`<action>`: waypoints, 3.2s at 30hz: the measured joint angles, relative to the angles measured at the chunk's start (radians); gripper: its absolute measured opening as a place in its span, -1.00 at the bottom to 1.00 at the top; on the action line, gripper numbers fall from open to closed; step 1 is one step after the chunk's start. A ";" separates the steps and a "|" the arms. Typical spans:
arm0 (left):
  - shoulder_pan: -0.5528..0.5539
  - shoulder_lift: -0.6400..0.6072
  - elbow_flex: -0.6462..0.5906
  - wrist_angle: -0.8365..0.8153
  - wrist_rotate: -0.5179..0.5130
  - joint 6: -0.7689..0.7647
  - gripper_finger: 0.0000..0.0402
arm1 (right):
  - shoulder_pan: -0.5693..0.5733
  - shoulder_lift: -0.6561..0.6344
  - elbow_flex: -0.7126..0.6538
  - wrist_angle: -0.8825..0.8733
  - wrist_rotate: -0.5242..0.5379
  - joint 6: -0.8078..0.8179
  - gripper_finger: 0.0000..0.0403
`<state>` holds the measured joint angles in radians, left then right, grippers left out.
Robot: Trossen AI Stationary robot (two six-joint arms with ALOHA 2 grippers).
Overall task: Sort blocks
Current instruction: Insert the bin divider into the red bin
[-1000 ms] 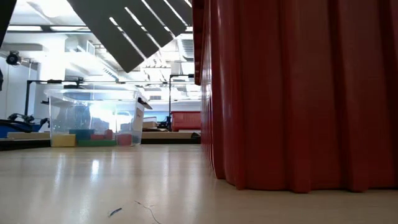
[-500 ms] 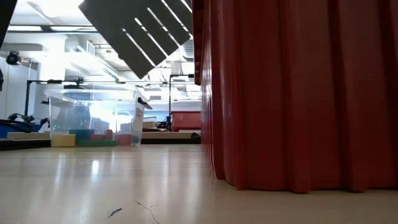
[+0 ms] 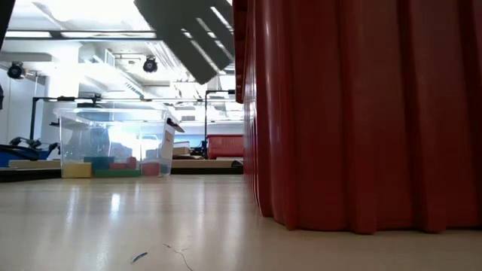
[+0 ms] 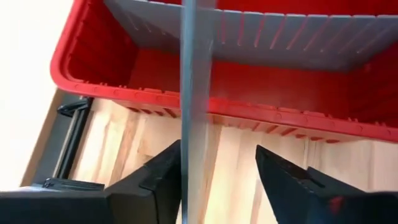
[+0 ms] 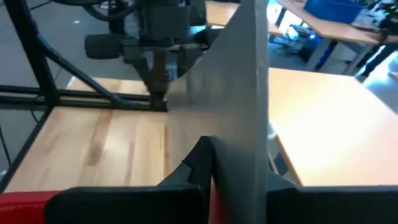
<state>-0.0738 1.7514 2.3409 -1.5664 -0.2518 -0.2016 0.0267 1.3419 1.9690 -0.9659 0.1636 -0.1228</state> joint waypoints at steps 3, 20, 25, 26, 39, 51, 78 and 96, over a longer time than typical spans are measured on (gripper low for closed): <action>0.000 -0.006 0.000 -0.004 -0.034 -0.007 -0.08 | -0.003 -0.024 0.000 -0.029 0.020 0.008 -1.00; -0.039 -0.215 -0.315 0.279 -0.329 -0.069 -0.35 | -0.007 -0.079 0.000 -0.091 0.062 0.035 -1.00; -0.058 -0.448 -0.736 0.638 -0.347 -0.112 -0.39 | -0.006 -0.084 0.000 -0.098 0.054 0.037 -1.00; -0.059 -0.493 -0.810 0.714 -0.361 -0.122 -0.40 | -0.006 -0.087 0.000 -0.097 0.050 0.038 -1.00; -0.055 -0.835 -1.356 1.220 -0.502 -0.227 -0.06 | -0.006 -0.097 0.000 -0.095 0.047 0.087 -1.00; 0.014 -0.826 -1.508 1.374 -0.481 -0.230 0.25 | -0.006 -0.096 0.000 -0.091 0.047 0.125 -1.00; 0.240 -0.638 -1.607 1.997 0.157 -0.181 -0.08 | -0.006 -0.097 0.001 -0.092 0.039 0.185 -1.00; 0.230 -0.600 -1.537 2.021 0.222 -0.148 -0.99 | -0.006 -0.169 0.001 -0.330 0.120 0.237 -1.00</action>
<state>0.1559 1.1511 0.8041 0.4544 -0.0298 -0.3496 0.0212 1.1732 1.9697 -1.2956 0.2832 0.1139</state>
